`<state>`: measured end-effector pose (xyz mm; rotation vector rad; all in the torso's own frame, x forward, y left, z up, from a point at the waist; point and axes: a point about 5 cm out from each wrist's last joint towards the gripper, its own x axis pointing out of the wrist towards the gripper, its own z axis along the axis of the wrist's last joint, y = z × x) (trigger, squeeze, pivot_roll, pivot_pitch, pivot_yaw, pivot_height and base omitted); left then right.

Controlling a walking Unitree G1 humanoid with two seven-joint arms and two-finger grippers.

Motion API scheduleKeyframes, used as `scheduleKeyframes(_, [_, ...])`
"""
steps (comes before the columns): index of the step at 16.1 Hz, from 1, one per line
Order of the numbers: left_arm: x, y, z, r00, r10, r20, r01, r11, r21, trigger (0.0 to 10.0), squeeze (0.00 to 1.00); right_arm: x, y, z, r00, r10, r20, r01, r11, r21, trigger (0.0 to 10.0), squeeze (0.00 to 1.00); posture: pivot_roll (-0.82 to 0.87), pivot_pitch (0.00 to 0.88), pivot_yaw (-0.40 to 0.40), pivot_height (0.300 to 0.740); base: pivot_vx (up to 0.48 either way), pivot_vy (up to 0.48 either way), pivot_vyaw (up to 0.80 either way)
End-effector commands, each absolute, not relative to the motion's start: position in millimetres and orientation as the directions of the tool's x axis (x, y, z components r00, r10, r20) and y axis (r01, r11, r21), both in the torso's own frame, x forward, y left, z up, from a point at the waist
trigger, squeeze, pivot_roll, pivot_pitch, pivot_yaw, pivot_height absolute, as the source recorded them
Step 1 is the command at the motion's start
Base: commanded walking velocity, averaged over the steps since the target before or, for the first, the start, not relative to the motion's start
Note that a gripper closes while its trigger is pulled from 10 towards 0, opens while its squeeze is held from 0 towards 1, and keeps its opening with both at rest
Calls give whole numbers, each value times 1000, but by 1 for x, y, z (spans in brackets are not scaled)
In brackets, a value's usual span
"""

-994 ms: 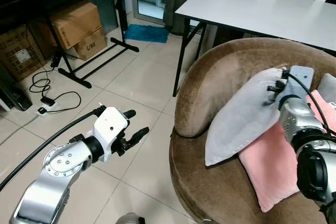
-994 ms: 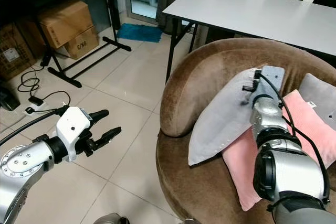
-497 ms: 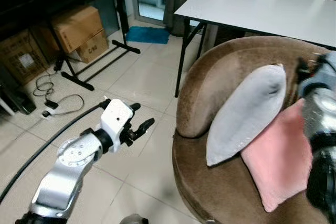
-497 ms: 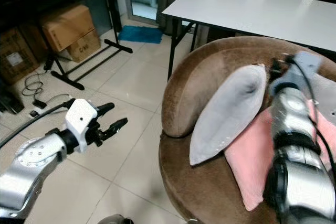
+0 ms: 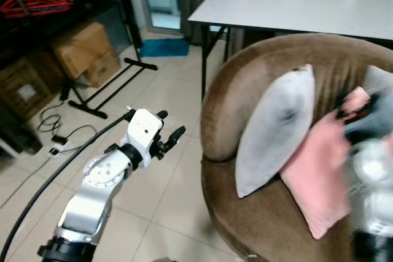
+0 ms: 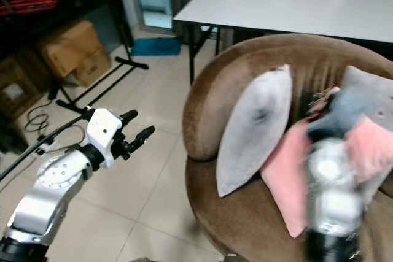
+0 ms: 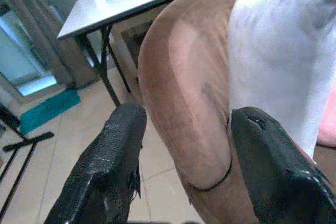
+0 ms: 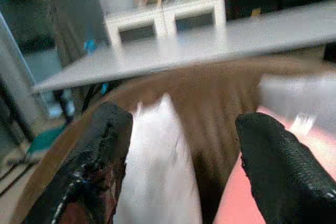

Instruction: Move the pillow to the sofa from floor

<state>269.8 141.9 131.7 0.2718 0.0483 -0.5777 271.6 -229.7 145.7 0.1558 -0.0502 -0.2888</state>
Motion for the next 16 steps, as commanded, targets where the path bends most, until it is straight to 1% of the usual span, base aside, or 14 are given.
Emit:
scheduleKeyframes(1, [271,147,132,862,-494,-110,505,824,258,10000,0,267,-210,141,966,-259,-12,257,953,162,10000,392,-200,0,114,740,0,0,-763])
scheduleKeyframes(2, [271,147,132,870,-482,-102,491,830,265,10000,0,264,-194,137,973,-227,-46,231,955,188,10000,0,-199,0,109,740,0,-319,-775])
scheduleKeyframes(5, [270,148,132,892,-445,-79,449,854,264,10000,0,269,-175,143,987,-157,-43,160,983,92,10000,0,-183,0,78,740,0,-369,-781])
scheduleKeyframes(6, [269,148,132,896,-438,-75,442,858,264,10000,0,270,-174,145,989,-145,-44,148,985,85,10000,0,-176,0,67,740,0,-364,-781])
scheduleKeyframes(8, [266,149,130,908,-414,-71,417,870,262,10000,0,272,-174,147,991,-124,-49,126,992,31,10000,0,-161,0,42,740,0,-368,-781])
scheduleKeyframes(10, [265,149,129,912,-404,-69,407,874,263,10000,0,273,-175,147,990,-129,-59,130,991,13,10000,0,-151,0,30,740,0,-369,-775])
scheduleKeyframes(13, [265,149,129,915,-398,-65,401,877,266,10000,0,277,-179,147,985,-152,-76,153,988,8,10000,0,-152,0,33,740,0,-368,-752])
scheduleKeyframes(16, [268,148,130,915,-398,-62,399,875,272,10000,0,275,-185,145,980,-179,-89,179,984,-9,10000,0,-159,0,42,740,0,-369,-700])
